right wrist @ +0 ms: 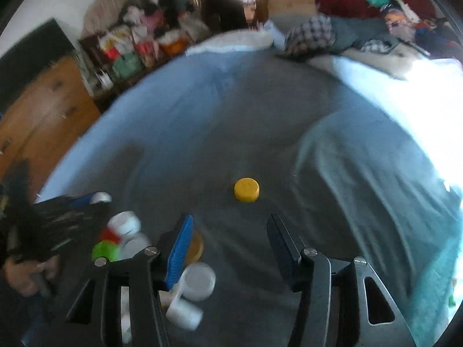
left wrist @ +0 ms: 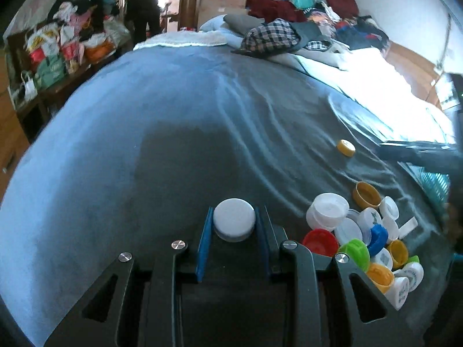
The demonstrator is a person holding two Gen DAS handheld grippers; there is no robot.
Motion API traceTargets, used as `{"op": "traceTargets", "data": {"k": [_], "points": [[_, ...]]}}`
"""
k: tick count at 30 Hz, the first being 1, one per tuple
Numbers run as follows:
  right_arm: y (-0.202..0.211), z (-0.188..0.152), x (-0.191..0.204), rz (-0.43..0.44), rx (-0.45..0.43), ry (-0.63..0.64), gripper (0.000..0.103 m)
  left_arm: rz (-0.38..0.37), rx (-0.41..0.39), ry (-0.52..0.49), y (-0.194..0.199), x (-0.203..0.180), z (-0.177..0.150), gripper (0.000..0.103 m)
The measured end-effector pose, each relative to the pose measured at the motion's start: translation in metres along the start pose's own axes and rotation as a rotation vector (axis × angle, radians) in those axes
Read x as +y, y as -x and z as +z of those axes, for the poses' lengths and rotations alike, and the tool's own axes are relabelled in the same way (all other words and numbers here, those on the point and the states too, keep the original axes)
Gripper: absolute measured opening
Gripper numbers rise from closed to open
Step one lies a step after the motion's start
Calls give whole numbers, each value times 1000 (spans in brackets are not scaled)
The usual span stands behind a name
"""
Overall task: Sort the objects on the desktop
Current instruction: 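Grasp a white cap with the left tool while the right tool grasps a yellow cap, then move both held caps over the teal basket and open both tools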
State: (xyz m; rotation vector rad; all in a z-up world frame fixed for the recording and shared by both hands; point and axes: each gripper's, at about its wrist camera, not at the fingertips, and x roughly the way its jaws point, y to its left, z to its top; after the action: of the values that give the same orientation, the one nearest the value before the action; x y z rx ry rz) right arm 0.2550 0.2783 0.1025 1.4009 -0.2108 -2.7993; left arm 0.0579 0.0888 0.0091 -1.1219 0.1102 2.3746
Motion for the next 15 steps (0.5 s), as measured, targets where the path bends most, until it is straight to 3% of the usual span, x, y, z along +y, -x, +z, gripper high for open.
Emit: {"op": "traceTargets", "data": {"k": [6,7,8,9,11,15], "points": [[-51,17,-6,-54,53,37,58,-28,2,32,-2,7,2,25],[-59,17,-8,-54,71,37,57,-28,2,32,-2,7,2,25],[-65,16,-9,-52,88,35,49,-26,4,31,-2,7,2,25],[-65,16,-11,-51,86,33,48,-24,4,29,-2,7,2,25],[-61,16,-14,-40,83,20,29,-18,2,25,-1,6,2,25],[-27,10,-9,-11,36,9,29,36,-26,9,10,0,3,25]]}}
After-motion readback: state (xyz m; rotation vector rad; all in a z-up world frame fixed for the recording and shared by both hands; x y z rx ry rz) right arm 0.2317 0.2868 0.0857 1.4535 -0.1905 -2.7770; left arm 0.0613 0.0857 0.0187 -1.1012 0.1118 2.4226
